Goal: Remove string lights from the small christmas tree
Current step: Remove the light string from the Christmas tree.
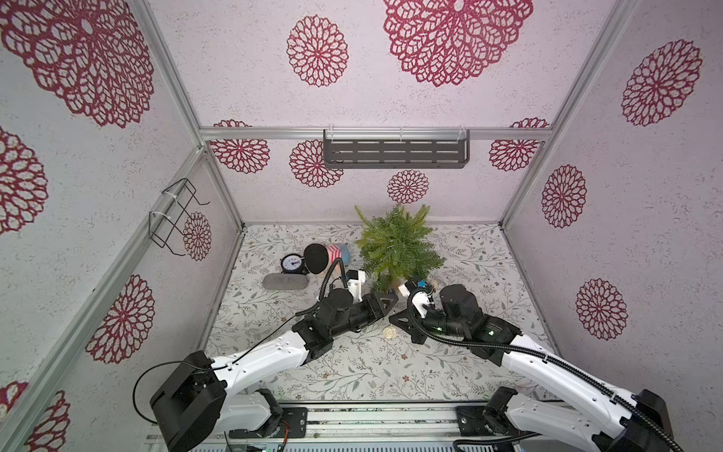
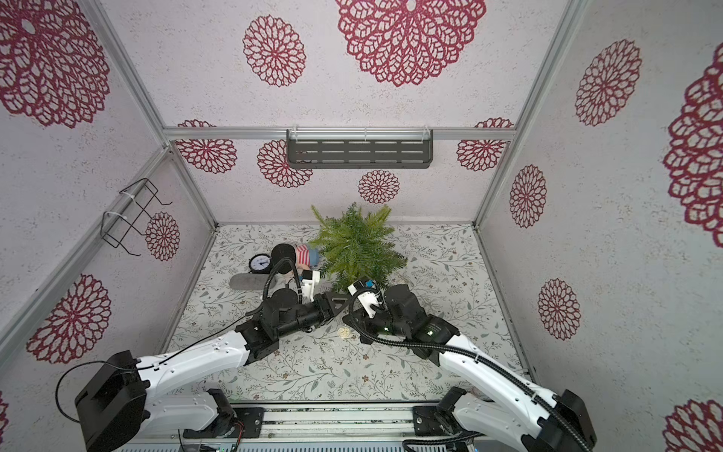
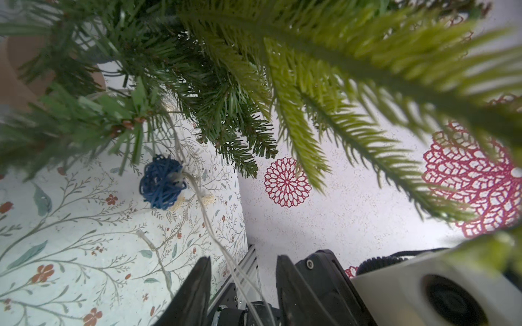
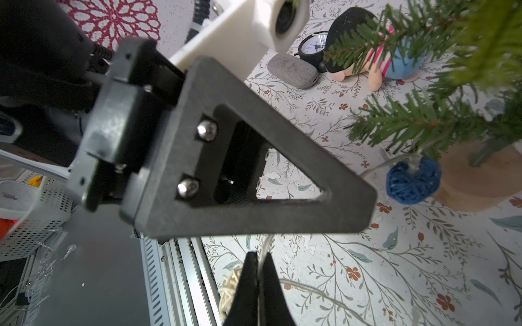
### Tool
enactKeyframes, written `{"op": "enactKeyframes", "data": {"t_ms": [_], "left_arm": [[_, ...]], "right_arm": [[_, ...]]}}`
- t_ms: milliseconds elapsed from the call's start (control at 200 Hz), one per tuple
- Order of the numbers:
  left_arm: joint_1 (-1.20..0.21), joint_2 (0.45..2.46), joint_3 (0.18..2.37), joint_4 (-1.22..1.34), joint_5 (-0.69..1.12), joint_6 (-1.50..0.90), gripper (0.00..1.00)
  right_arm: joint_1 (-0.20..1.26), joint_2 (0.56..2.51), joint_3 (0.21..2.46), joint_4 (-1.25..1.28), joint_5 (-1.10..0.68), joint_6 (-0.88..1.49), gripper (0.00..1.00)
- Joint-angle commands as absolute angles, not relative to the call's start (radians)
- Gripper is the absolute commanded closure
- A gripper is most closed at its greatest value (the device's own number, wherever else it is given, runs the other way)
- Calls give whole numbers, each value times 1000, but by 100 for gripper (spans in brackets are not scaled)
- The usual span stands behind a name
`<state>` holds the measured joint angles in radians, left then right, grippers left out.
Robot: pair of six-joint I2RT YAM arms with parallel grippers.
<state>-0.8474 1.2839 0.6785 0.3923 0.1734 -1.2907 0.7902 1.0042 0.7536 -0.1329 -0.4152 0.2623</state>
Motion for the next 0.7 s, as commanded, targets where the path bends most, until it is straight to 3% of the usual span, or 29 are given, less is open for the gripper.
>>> {"op": "enactKeyframes", "data": {"t_ms": [0,260,690], "left_arm": [[-864,1295,710,445,176,-1295,65],[-865,1288,713,466,174,-1298,82],[-865,1193,727,330,115,-1239,97]], "right_arm": [[801,1001,751,-108,-405,242,100],[805,989,739,-103,-388,248,100],[811,1014,750,-86,-387,248,100]]}}
